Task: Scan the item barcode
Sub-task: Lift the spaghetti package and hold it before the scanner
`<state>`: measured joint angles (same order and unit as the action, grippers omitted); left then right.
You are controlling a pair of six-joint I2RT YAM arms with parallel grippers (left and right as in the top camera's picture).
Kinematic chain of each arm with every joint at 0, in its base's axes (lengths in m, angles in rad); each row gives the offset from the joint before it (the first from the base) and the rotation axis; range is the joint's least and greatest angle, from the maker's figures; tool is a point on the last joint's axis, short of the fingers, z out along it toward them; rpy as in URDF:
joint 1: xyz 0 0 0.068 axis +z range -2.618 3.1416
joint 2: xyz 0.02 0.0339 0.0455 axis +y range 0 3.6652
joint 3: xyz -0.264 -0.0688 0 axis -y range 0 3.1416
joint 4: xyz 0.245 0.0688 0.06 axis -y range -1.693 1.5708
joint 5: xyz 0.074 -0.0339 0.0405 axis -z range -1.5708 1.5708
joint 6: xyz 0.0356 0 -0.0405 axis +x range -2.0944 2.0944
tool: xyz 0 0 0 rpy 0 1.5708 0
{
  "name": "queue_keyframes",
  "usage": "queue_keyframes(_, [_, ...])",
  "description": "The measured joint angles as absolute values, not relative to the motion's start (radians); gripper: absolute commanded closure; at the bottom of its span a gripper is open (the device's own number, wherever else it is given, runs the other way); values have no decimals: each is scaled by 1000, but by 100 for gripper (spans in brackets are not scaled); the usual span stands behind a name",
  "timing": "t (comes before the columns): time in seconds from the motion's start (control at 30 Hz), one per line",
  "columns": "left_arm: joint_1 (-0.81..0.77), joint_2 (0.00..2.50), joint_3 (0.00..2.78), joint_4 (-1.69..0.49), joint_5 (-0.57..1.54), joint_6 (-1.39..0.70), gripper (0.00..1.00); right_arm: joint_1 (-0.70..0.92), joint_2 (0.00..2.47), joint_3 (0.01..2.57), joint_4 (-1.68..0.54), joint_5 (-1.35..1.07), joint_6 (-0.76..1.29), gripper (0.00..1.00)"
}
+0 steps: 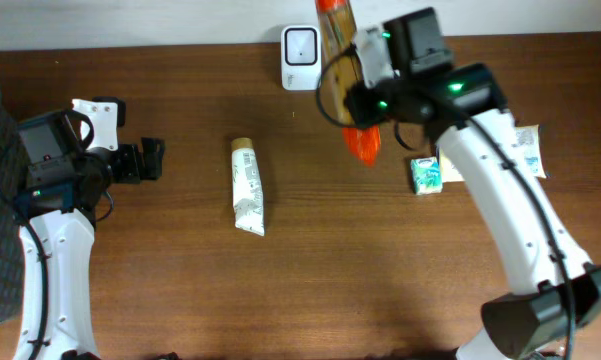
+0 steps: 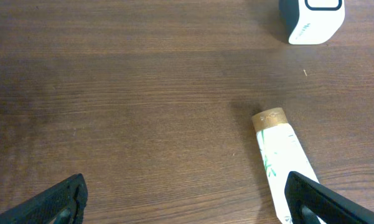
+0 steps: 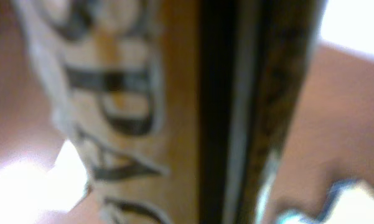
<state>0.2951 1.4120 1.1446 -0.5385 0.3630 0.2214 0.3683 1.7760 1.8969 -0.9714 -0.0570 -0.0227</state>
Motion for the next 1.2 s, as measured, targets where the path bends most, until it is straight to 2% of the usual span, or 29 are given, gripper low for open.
queue_keyframes(0.2, [295, 1412, 1145, -541, 363, 221, 1, 501, 2047, 1907, -564, 614, -260, 96])
queue_keyframes(0.33, [295, 1412, 1145, -541, 363, 221, 1, 496, 2250, 1906, -275, 899, -492, 96])
queue_keyframes(0.47, [295, 1412, 1145, -538, 363, 221, 1, 480, 2362, 1905, -106, 1007, -648, 96])
queue_keyframes(0.63, [295, 1412, 1145, -538, 363, 221, 1, 472, 2446, 1905, 41, 1046, -696, 96])
queue_keyframes(1.2, [295, 1412, 1145, -538, 363, 221, 1, 470, 2549, 1905, 177, 1131, -836, 96])
